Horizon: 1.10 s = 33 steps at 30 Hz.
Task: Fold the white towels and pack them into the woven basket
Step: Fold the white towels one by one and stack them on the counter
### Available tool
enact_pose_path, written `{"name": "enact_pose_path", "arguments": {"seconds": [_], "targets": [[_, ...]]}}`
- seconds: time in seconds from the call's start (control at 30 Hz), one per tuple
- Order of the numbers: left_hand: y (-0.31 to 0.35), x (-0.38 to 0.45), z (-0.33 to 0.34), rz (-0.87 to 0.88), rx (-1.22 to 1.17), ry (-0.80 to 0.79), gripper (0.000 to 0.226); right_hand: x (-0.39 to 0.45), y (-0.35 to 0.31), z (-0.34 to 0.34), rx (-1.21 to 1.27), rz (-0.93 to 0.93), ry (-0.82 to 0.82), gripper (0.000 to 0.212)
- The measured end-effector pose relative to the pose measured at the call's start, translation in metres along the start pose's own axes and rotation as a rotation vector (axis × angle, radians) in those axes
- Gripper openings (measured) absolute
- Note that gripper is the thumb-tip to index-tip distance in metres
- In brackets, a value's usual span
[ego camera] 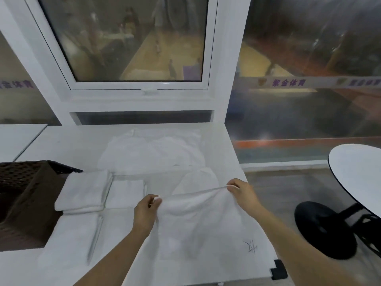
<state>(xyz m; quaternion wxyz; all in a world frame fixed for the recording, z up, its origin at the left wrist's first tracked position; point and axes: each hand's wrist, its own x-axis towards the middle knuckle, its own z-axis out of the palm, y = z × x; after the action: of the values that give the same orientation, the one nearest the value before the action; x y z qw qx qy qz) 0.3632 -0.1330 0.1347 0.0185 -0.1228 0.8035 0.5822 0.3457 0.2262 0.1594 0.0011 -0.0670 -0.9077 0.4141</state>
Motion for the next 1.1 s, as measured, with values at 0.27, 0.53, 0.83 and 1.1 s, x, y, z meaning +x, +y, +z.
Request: {"name": "enact_pose_path", "arguments": {"seconds": [0.27, 0.53, 0.83, 1.1], "targets": [[0.002, 0.126, 0.021, -0.013, 0.049, -0.020, 0.009, 0.118, -0.006, 0.031, -0.023, 0.090, 0.024, 0.014], [-0.029, 0.229, 0.048, -0.085, 0.068, -0.067, 0.012, 0.211, 0.012, 0.067, -0.082, 0.171, -0.029, 0.012], [-0.081, 0.251, 0.063, -0.190, 0.161, -0.122, 0.038, 0.234, 0.068, 0.111, -0.252, 0.115, -0.034, 0.029], [-0.111, 0.174, 0.076, -0.086, 0.255, -0.189, 0.025, 0.128, 0.101, 0.121, -0.278, 0.022, -0.173, 0.022]]}}
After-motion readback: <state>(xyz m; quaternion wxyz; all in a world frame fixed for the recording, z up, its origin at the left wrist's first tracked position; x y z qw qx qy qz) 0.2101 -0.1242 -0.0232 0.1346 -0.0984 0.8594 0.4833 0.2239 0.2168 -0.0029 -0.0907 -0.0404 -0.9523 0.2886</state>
